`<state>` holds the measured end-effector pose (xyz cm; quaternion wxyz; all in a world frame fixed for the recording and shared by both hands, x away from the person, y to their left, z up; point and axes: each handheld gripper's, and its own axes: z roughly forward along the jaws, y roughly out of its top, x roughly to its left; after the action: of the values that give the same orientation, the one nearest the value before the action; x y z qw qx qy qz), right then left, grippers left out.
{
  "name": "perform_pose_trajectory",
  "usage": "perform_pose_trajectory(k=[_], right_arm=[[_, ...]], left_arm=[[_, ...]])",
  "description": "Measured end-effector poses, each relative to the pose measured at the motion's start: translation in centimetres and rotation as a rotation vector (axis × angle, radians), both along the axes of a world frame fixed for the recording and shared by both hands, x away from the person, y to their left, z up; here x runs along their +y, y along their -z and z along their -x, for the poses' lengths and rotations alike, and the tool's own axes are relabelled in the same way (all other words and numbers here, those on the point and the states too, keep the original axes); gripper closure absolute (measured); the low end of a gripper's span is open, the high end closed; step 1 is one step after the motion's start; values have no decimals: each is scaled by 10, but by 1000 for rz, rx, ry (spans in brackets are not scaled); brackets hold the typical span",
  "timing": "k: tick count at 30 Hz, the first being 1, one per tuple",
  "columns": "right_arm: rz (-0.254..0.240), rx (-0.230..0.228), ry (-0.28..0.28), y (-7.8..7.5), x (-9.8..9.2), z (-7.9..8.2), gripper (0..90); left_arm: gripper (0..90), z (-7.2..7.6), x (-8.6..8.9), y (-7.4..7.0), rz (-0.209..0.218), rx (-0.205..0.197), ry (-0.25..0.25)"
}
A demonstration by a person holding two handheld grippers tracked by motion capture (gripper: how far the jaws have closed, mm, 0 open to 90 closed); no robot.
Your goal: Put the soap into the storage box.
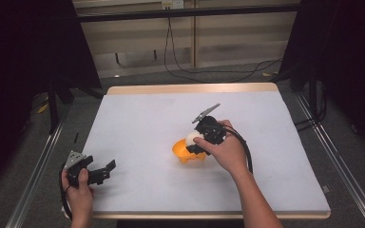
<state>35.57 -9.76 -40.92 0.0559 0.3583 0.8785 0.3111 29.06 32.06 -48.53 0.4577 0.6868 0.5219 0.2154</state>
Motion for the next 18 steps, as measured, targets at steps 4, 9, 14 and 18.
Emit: perform_pose_trajectory(k=[4, 9, 14, 18], right_arm=[[7, 12, 19, 5, 3, 0, 239], [11, 24, 45, 9, 3, 0, 239], [9, 29, 74, 10, 2, 0, 239], [5, 30, 90, 11, 5, 1, 244]], left_arm=[[11, 0, 0, 0, -6, -1, 2], [12, 0, 0, 0, -8, -2, 3], [11, 0, 0, 0, -9, -2, 2], [12, 0, -1, 0, -5, -1, 2]])
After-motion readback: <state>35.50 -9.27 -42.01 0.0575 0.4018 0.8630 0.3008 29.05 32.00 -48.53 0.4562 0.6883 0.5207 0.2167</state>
